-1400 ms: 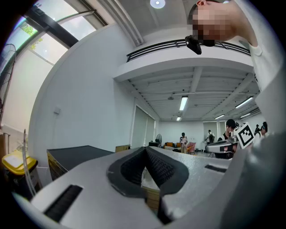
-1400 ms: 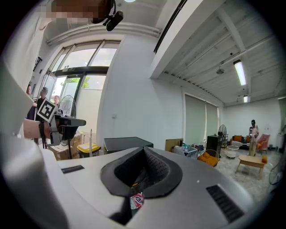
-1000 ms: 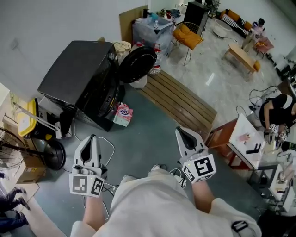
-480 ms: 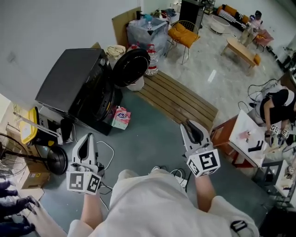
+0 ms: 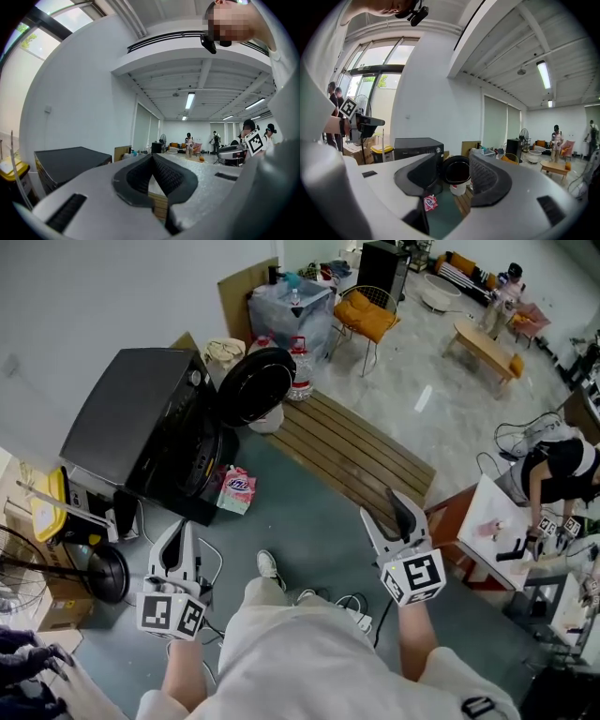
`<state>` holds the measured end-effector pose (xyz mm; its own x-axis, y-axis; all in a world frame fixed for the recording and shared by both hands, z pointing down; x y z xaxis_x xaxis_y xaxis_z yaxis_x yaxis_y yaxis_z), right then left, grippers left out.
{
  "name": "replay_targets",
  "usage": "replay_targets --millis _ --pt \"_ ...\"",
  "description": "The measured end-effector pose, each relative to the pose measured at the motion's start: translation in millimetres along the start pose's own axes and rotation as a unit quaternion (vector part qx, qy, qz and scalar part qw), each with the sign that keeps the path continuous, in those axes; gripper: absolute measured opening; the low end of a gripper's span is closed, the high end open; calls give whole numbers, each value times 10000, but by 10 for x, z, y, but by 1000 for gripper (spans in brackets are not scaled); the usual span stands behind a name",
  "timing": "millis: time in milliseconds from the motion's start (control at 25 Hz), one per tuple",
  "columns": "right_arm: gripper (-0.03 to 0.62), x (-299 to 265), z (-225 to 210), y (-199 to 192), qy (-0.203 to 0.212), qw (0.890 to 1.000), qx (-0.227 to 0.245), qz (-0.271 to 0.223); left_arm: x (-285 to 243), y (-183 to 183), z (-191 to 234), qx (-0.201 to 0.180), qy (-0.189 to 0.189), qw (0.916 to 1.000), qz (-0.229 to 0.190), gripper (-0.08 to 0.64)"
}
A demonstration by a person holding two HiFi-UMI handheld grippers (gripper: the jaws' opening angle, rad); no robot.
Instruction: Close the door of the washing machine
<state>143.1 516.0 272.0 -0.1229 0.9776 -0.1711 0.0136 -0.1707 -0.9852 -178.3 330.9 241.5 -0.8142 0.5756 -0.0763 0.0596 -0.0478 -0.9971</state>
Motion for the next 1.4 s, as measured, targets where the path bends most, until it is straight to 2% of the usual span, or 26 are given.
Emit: replay_targets --millis 280,440,640,920,1240,1400 --pt "239 -846 -38 -116 197 9985 112 500 -849 -382 447 348 -91 9993 120 6" --pt "252 -1575 -184 104 172 9973 166 689 -1524 -306 895 398 -177 9991 -2 6" --pt "264 -2506 -212 415 363 9946 486 844 -2225 -223 1448 506 -247 9983 -120 6" --pt "264 -3357 -232 386 539 9923 409 1039 -2805 -215 1883 587 -219 9980 -36 6" --pt "264 -4234 -674 339 904 9885 495 1104 -3254 -231 2070 524 233 9981 244 6" --pt "270 -4740 -1059 204 1215 9814 573 1372 -3505 -183 2055 631 556 9957 382 6"
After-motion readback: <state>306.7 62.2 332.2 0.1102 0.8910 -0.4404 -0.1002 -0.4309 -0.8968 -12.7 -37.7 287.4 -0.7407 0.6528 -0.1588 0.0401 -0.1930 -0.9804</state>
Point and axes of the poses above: the fingertips, and each gripper's own axes: x backward along the fingers, z to its left, y out of its top, the point moved 6 cm from there along x, backward along the fingers, and after that the axes turned 5 degrees about -x, right-handed, at the moved point
